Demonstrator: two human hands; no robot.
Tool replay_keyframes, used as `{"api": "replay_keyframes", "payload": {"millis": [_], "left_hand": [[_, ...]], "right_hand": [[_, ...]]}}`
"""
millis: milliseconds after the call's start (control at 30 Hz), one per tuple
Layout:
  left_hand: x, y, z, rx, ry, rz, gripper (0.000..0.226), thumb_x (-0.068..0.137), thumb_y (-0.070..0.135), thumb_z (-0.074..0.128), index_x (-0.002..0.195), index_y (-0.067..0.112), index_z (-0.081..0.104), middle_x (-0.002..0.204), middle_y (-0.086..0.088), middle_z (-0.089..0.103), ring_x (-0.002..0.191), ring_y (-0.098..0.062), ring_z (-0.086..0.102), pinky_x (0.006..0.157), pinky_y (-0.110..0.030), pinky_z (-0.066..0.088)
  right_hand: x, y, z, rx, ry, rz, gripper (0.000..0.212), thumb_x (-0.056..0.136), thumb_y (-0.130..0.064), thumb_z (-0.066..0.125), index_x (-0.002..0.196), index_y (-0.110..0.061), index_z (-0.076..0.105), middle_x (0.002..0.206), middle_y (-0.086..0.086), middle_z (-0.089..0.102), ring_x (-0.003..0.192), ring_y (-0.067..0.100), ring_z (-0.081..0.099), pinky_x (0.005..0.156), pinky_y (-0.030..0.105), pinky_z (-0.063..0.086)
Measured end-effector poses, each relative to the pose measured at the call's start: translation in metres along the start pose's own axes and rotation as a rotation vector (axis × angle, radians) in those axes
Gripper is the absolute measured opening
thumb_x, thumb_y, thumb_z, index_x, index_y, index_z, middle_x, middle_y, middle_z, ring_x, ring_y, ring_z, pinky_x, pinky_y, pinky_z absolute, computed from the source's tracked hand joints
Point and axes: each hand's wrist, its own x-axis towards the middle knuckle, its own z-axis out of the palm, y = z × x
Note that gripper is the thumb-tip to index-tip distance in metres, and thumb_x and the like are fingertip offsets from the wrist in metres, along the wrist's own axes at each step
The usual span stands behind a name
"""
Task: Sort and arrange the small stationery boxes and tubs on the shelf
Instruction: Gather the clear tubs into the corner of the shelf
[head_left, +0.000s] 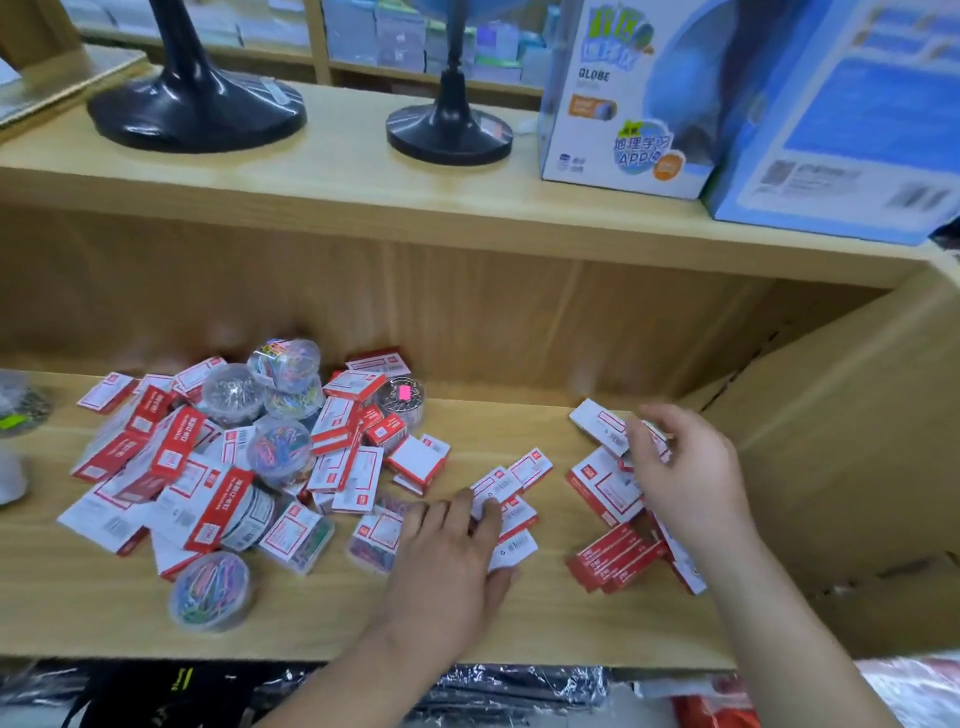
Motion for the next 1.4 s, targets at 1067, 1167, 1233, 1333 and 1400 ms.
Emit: {"api": "replay_keyframes", "payload": {"millis": [1067, 1167, 1233, 1333, 1400], "left_hand": [[-0.085, -0.065, -0.049, -0.361, 0.21, -0.271, 0.032, 0.081, 0.021, 0.073, 0.113, 0.022, 0.07, 0.13, 0.005, 0.062, 0.107, -0.016, 0.064, 0.078, -0.028, 0.057], [-0.079, -0.065, -0.045, -0.379, 0.218, -0.316, 0.026, 0.083, 0.031, 0.072, 0.109, 0.026, 0.07, 0.119, 0.01, 0.063, 0.1, -0.012, 0.065, 0.073, -0.03, 0.058], [-0.076, -0.065, -0.044, -0.39, 0.209, -0.348, 0.027, 0.083, 0.042, 0.07, 0.105, 0.028, 0.069, 0.112, 0.013, 0.064, 0.095, -0.01, 0.065, 0.07, -0.028, 0.056], [-0.068, -0.066, -0.043, -0.313, 0.142, -0.371, 0.035, 0.077, 0.055, 0.068, 0.096, 0.027, 0.059, 0.099, 0.011, 0.062, 0.09, -0.015, 0.061, 0.062, -0.032, 0.053], [-0.063, -0.063, -0.041, -0.225, 0.108, -0.347, 0.038, 0.074, 0.055, 0.07, 0.092, 0.027, 0.052, 0.093, 0.007, 0.061, 0.088, -0.019, 0.06, 0.059, -0.032, 0.051]], "right_hand": [[-0.055, -0.091, 0.11, 0.326, -0.387, -0.088, 0.023, 0.078, -0.026, 0.082, 0.1, -0.026, 0.073, 0.076, -0.018, 0.07, 0.069, 0.003, 0.064, 0.069, 0.026, 0.051], [-0.069, -0.082, 0.099, 0.42, -0.413, -0.066, 0.022, 0.08, -0.017, 0.083, 0.097, -0.026, 0.073, 0.07, -0.027, 0.066, 0.06, -0.001, 0.058, 0.062, 0.014, 0.046], [-0.074, -0.08, 0.096, 0.439, -0.412, -0.08, 0.024, 0.081, -0.014, 0.082, 0.094, -0.03, 0.071, 0.074, -0.029, 0.067, 0.06, -0.001, 0.059, 0.061, 0.011, 0.046], [-0.076, -0.077, 0.096, 0.418, -0.385, -0.109, 0.031, 0.08, -0.012, 0.082, 0.09, -0.037, 0.068, 0.078, -0.028, 0.069, 0.064, 0.001, 0.062, 0.061, 0.011, 0.048], [-0.077, -0.076, 0.098, 0.404, -0.372, -0.108, 0.028, 0.08, -0.013, 0.083, 0.093, -0.034, 0.069, 0.077, -0.022, 0.07, 0.067, 0.004, 0.063, 0.065, 0.018, 0.053]]}}
